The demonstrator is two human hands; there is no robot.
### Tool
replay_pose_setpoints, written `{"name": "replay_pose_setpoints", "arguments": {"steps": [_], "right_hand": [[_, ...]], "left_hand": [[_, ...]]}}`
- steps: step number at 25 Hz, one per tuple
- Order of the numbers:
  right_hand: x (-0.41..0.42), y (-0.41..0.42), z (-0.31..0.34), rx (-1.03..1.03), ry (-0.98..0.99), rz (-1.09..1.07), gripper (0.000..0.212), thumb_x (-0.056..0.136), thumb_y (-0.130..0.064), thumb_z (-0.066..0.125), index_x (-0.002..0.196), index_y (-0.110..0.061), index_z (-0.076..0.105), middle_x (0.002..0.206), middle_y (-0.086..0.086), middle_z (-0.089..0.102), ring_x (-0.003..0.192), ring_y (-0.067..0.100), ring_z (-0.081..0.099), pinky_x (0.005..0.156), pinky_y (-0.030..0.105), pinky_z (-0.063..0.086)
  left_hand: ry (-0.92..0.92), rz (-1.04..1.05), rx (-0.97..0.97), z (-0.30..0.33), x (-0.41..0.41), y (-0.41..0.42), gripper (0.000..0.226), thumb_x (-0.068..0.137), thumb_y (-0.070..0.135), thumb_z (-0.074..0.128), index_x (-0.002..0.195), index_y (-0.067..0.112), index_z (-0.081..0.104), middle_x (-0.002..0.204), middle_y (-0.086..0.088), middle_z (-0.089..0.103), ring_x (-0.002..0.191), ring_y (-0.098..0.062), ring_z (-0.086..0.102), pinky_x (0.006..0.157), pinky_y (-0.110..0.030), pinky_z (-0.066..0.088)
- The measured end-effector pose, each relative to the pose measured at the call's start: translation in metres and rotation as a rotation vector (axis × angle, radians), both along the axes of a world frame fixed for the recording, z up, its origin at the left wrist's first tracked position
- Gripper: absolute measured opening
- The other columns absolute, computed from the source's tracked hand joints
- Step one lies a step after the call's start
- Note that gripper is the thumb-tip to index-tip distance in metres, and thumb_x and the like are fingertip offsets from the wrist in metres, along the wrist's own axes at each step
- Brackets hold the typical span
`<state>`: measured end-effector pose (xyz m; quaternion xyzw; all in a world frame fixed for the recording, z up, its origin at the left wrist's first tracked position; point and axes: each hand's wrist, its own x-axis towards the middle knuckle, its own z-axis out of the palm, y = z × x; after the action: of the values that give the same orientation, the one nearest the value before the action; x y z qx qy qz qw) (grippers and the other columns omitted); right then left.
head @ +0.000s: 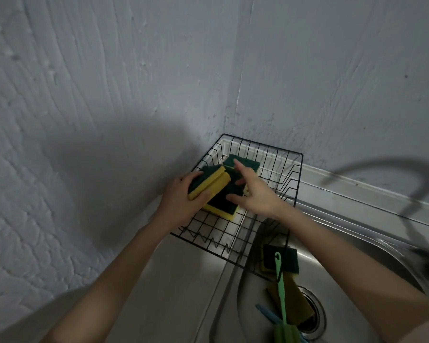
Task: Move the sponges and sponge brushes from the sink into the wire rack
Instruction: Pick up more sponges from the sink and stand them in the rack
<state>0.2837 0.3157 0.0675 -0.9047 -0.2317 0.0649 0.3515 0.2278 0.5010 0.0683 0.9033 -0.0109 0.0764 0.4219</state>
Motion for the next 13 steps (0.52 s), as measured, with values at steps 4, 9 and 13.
{"name": "replay_pose_setpoints", "arguments": {"steps": [4, 9, 13], "right_hand": [[-0.023, -0.010, 0.023, -0.039, -0.058, 0.169, 0.079, 0.078, -0.026, 0.067, 0.141, -0.029, 0.020, 0.137, 0.004, 0.040, 0.108, 0.006, 0.041, 0.073, -0.001, 0.036], [-0.036, -0.012, 0.021, -0.177, 0.023, 0.150, 0.043, 0.081, -0.030, 0.062, 0.120, -0.017, 0.050, 0.120, 0.010, 0.052, 0.095, 0.014, 0.053, 0.075, 0.021, 0.047], [-0.038, -0.004, 0.009, -0.288, 0.086, 0.101, 0.036, 0.078, -0.032, 0.066, 0.108, -0.015, 0.056, 0.112, 0.009, 0.047, 0.093, 0.017, 0.052, 0.069, 0.021, 0.042]], "left_hand": [[0.036, -0.254, 0.107, 0.009, -0.003, 0.000, 0.052, 0.082, 0.026, 0.062, 0.130, 0.019, 0.045, 0.127, -0.012, 0.047, 0.112, -0.021, 0.048, 0.088, -0.025, 0.040], [0.112, -0.439, 0.379, 0.010, 0.000, 0.006, 0.052, 0.079, 0.024, 0.064, 0.129, 0.023, 0.048, 0.141, -0.004, 0.037, 0.129, -0.021, 0.031, 0.109, -0.033, 0.025], [0.197, -0.497, 0.451, -0.003, 0.001, 0.005, 0.052, 0.078, 0.018, 0.065, 0.127, 0.026, 0.049, 0.146, -0.003, 0.027, 0.135, -0.023, 0.020, 0.114, -0.038, 0.022]]}}
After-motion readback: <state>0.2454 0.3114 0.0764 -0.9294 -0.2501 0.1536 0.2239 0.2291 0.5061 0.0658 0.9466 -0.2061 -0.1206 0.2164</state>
